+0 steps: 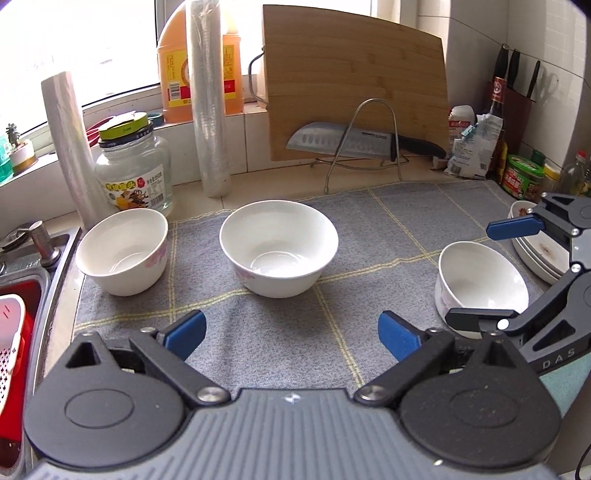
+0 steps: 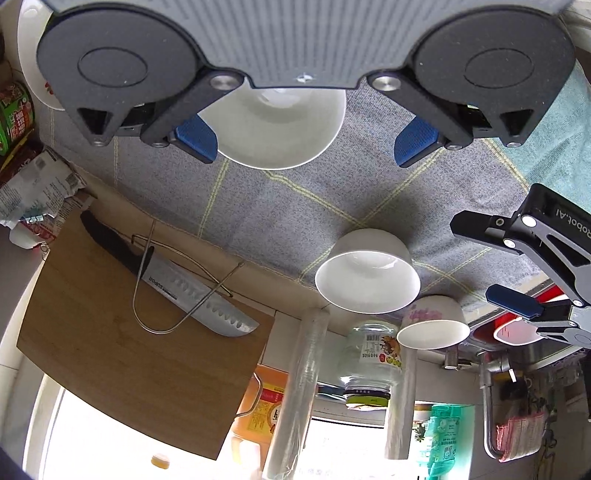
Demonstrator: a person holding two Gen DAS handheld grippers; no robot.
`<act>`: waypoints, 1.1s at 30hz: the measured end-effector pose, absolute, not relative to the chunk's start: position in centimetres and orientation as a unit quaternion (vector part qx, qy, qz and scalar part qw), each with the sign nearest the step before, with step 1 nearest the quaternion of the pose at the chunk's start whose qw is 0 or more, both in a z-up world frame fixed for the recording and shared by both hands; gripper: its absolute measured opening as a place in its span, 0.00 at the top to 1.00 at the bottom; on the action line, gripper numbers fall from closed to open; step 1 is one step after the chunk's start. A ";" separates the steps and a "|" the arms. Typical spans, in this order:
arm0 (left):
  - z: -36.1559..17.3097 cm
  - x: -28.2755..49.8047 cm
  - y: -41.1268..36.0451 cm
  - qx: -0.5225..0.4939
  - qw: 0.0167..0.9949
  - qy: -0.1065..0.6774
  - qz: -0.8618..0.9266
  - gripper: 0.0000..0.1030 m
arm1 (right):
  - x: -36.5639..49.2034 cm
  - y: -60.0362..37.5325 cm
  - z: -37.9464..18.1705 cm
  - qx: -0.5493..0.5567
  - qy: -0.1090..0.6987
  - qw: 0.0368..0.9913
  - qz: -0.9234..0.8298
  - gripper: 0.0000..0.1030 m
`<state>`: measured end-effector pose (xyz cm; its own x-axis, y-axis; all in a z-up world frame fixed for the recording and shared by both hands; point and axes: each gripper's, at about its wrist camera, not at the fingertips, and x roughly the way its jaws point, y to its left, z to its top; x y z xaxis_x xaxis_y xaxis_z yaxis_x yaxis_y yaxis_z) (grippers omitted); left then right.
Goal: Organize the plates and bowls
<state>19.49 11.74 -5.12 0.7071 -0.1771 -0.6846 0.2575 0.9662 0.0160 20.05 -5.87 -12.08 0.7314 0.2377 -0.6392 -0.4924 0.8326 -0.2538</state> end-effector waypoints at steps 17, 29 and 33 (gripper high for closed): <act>-3.7 30.9 13.6 0.085 0.891 0.405 -0.187 0.04 | 22.9 2.4 -13.4 -0.206 0.307 0.917 0.151 0.00; -6.1 34.8 12.3 0.048 0.862 0.452 -0.226 0.06 | 26.2 5.0 -16.1 -0.157 0.320 0.921 0.157 0.01; -6.5 35.1 11.9 0.061 0.855 0.457 -0.238 0.08 | 26.8 4.8 -16.4 -0.144 0.324 0.921 0.159 0.03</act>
<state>35.14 11.89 -6.52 0.4678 -0.3515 -0.8109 0.4633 0.8789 -0.1137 26.79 4.82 -16.40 0.7396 0.1999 -0.6426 -0.3861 0.9081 -0.1619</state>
